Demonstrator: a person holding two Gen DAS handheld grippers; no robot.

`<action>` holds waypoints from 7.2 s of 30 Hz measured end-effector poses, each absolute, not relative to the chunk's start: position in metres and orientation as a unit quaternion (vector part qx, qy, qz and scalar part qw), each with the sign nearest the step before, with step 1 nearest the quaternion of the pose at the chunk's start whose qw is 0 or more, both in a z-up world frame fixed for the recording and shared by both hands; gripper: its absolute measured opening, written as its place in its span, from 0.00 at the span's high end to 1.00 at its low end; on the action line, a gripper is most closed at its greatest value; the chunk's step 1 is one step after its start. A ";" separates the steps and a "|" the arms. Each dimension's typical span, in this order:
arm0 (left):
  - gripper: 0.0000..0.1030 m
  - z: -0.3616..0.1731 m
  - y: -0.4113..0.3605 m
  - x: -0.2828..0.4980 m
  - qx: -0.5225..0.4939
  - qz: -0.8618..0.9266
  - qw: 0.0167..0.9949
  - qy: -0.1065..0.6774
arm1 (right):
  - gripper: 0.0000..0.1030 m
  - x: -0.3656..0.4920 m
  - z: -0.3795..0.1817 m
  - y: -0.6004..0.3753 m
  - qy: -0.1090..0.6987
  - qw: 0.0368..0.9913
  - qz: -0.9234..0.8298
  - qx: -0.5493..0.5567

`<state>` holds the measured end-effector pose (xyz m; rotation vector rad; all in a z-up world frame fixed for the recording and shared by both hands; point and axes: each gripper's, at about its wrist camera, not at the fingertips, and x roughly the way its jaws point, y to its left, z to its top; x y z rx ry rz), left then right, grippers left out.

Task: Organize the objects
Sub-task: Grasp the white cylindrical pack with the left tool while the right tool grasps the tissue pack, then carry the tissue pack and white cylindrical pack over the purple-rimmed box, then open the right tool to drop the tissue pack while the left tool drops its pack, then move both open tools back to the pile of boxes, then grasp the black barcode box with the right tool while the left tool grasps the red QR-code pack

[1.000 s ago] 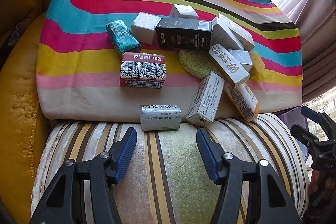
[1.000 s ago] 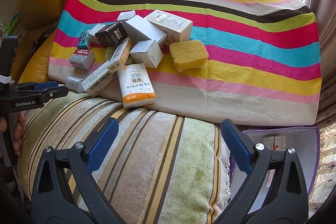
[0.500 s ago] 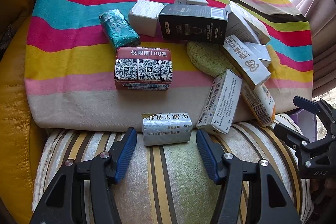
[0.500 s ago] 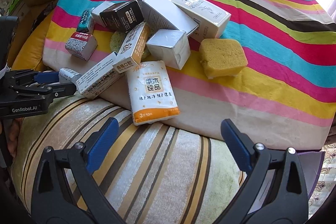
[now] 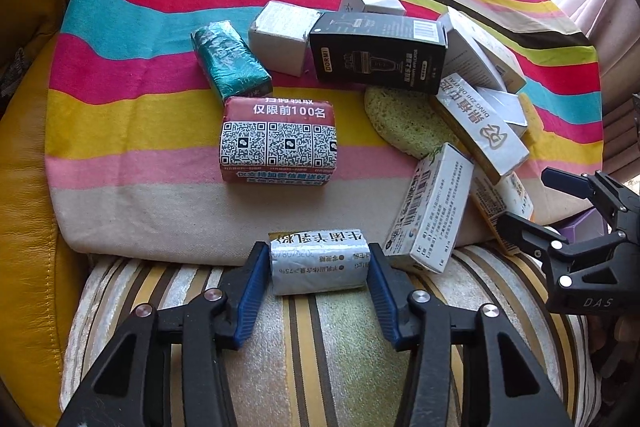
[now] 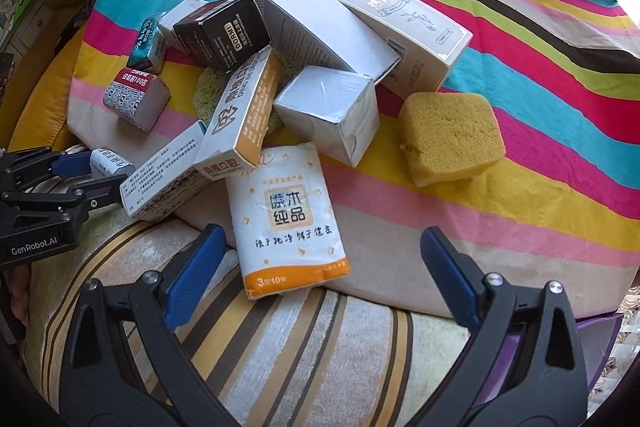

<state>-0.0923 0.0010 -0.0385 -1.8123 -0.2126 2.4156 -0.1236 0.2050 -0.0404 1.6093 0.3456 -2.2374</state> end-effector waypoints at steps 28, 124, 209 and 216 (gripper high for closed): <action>0.53 0.001 -0.001 -0.047 -0.531 0.844 0.033 -0.072 | 0.46 -0.103 -0.034 0.201 0.157 0.191 -0.800 0.547; 0.35 0.057 0.317 -0.012 -0.485 0.798 0.352 0.061 | 0.37 0.037 0.026 0.489 -0.060 -0.086 -0.871 0.481; 0.21 -0.016 -0.019 -0.128 -0.568 0.819 0.033 -0.072 | 0.21 -0.123 0.019 0.202 0.094 0.186 -0.841 0.499; 0.21 -0.027 -0.018 -0.135 -0.582 0.810 0.031 -0.069 | 0.21 -0.141 0.004 0.170 0.137 0.207 -0.830 0.499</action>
